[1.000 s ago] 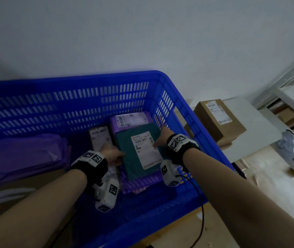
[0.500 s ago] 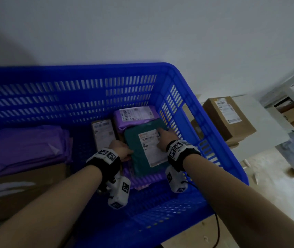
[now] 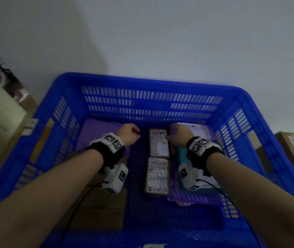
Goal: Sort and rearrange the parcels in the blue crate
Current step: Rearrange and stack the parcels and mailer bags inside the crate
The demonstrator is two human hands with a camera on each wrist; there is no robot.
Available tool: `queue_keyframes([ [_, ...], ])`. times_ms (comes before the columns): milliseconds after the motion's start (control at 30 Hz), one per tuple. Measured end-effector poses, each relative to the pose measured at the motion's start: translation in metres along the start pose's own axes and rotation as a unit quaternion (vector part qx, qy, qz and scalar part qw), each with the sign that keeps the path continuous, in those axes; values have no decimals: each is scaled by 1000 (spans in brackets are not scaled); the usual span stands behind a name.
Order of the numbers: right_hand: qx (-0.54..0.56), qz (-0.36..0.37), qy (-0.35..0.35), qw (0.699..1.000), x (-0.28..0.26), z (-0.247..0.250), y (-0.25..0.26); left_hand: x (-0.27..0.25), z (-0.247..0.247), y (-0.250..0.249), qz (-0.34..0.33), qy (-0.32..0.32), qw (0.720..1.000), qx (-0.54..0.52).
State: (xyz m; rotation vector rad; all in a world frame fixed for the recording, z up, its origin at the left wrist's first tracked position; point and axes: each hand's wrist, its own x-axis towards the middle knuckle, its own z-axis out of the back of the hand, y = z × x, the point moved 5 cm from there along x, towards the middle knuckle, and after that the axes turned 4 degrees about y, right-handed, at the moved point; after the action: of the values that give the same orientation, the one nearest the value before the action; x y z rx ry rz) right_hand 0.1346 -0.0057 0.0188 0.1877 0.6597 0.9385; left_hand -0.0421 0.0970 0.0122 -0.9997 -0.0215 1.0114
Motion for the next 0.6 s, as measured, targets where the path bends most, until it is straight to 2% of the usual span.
queue_keyframes([
  [167, 124, 38, 66, 989, 29, -46, 60, -9, 78, 63, 104, -90, 990, 2],
  [233, 171, 36, 92, 980, 37, -67, 79, -13, 92, 82, 154, -113, 982, -2],
  [333, 208, 36, 132, 969, 46, -95, 98, -17, 96, 96, 188, -128, 974, 4],
  [433, 237, 30, 149, 960, 55, -118, 108, -18, 91, 102, 211, -111, 971, 15],
  [600, 234, 1, 150, 961, 70, -135, 106, -11, 87, 120, 258, -65, 963, 34],
])
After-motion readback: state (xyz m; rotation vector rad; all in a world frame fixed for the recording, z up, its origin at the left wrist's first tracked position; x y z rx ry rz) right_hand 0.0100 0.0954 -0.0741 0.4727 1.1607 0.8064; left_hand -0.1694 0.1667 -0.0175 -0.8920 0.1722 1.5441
